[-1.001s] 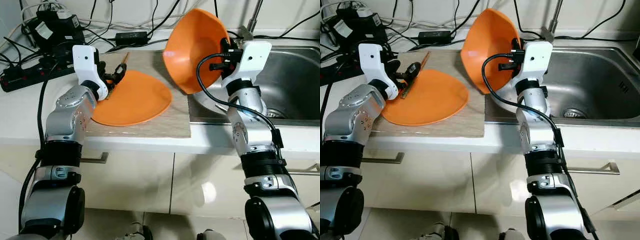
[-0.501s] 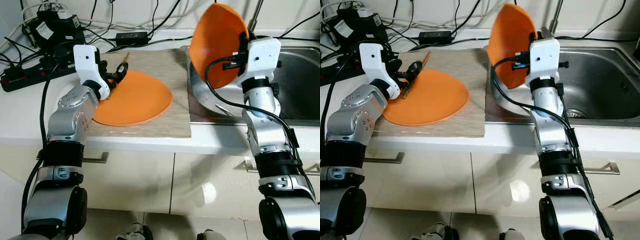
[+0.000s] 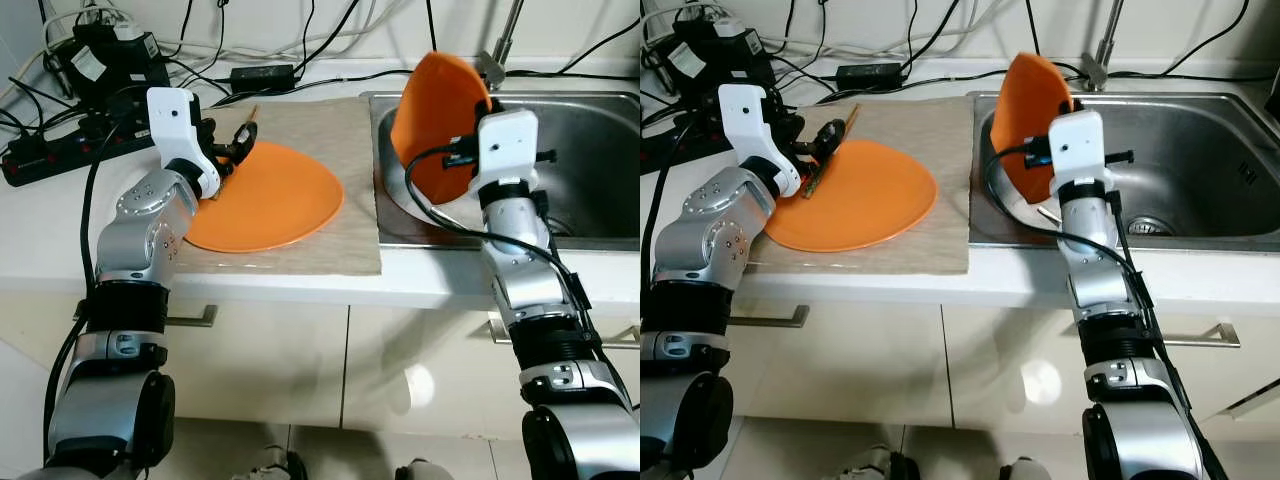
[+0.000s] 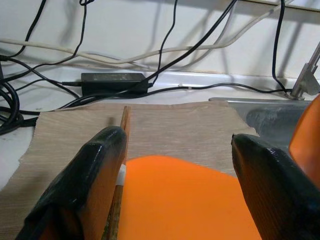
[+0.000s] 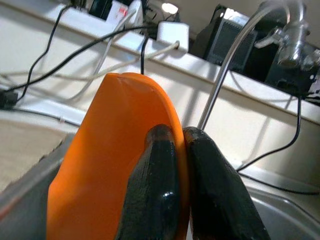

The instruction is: Kitchen organization

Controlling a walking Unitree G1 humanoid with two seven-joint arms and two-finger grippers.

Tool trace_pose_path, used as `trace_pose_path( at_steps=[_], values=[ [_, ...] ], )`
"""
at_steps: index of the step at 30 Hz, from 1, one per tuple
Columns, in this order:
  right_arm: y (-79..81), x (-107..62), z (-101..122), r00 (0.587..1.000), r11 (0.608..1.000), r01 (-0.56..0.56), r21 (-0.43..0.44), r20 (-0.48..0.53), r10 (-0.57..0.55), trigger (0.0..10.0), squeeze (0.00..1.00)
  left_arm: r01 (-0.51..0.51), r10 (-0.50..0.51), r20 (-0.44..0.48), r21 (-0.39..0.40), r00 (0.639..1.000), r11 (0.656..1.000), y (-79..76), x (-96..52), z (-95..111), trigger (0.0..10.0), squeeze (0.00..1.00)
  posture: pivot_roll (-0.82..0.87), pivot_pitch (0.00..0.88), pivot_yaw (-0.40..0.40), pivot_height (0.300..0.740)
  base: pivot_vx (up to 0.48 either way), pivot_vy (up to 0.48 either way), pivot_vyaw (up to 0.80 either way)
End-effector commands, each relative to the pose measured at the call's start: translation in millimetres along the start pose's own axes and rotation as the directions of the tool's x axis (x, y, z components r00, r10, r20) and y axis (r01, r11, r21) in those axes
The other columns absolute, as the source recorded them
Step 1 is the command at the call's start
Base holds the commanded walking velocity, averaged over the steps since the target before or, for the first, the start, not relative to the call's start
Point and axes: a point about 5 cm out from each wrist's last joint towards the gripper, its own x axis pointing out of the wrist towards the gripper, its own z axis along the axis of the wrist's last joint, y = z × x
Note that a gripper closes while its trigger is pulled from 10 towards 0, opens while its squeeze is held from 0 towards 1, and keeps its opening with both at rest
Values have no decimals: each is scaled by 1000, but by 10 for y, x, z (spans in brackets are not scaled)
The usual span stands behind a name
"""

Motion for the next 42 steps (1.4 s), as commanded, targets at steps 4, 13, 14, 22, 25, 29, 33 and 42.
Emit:
trace_pose_path(
  at_steps=[4,13,14,22,25,29,33,42],
  values=[
    [52,-35,-94,1000,1000,1,-27,-13,-1,0,0,-2,2,12,16,1000,1000,16,-7,52,10000,0,-87,0,110,707,0,0,0],
    [105,-80,-240,998,999,-2,-39,-68,-1,0,0,3,-3,9,25,1000,1000,19,-6,61,10000,0,-80,0,117,707,0,0,0],
    [105,-80,-240,998,999,-2,-39,-68,-1,0,0,3,-3,9,25,1000,1000,19,-6,61,10000,0,-80,0,117,707,0,0,0],
    [136,-125,-440,977,993,70,90,-208,-50,0,0,10,-10,6,34,1000,999,16,-5,74,10000,0,-79,0,120,707,0,0,0],
    [159,-121,-456,971,986,88,141,-235,-53,0,1000,12,-12,5,36,1000,999,17,-3,74,10000,0,-77,0,120,707,0,0,0],
    [208,-153,-555,948,967,123,223,-314,-48,0,1000,13,-13,3,42,1000,999,22,0,79,10000,0,-71,0,119,707,0,0,0],
    [270,-222,-658,925,953,139,269,-378,-28,0,1000,17,-17,1,51,1000,999,24,-7,90,10000,0,-66,0,120,707,0,0,0],
    [291,-194,-646,919,950,153,273,-392,-35,10000,1000,21,-21,1,56,1000,998,26,-4,107,10000,0,-66,0,122,707,0,0,0]
  ],
)
